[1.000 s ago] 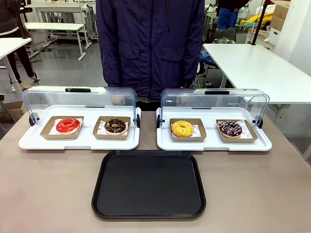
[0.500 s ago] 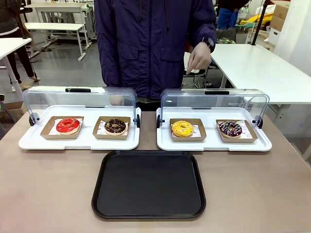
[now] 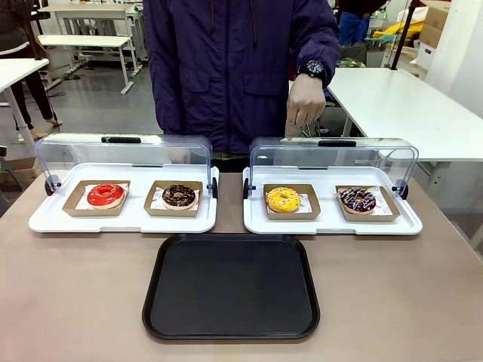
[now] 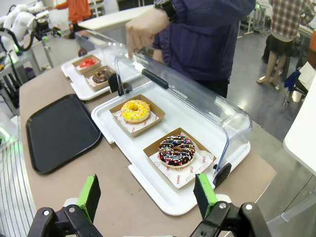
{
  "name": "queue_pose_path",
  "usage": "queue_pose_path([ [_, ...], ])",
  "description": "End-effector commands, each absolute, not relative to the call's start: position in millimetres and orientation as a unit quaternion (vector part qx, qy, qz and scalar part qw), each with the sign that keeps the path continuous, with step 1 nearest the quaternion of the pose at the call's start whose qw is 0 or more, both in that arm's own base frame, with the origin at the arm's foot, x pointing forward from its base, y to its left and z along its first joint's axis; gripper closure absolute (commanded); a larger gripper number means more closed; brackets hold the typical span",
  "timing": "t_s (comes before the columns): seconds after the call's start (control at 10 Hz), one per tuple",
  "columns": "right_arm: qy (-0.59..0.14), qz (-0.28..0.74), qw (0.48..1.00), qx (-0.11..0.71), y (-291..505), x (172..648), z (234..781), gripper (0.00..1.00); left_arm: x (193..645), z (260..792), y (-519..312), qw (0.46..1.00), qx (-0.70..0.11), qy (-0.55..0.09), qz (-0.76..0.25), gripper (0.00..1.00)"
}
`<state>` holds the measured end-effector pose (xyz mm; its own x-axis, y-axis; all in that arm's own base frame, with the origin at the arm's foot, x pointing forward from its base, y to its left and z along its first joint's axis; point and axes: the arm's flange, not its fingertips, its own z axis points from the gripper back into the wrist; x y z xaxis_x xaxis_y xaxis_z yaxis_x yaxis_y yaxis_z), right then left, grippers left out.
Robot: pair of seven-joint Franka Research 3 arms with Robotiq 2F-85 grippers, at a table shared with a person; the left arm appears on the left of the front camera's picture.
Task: Move the third donut from the left to the tray.
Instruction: Pick up the Paper togo box containing the Donut indicated by the person and place it on the Handle tray.
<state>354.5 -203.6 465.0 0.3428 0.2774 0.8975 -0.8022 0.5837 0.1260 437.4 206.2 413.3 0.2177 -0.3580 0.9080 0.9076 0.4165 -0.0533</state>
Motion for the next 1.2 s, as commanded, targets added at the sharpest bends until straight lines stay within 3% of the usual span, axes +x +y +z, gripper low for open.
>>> queue_pose_path([
  [0.0,-0.457,0.351,0.764,0.292,-202.2,355.6,466.1,0.0,437.4,415.8,206.6,0.719,-0.311,-0.436,-0.443,0.0],
  [1.1,-0.457,0.351,0.764,0.292,-202.2,355.6,466.1,0.0,437.4,415.8,206.6,0.719,-0.311,-0.436,-0.443,0.0],
])
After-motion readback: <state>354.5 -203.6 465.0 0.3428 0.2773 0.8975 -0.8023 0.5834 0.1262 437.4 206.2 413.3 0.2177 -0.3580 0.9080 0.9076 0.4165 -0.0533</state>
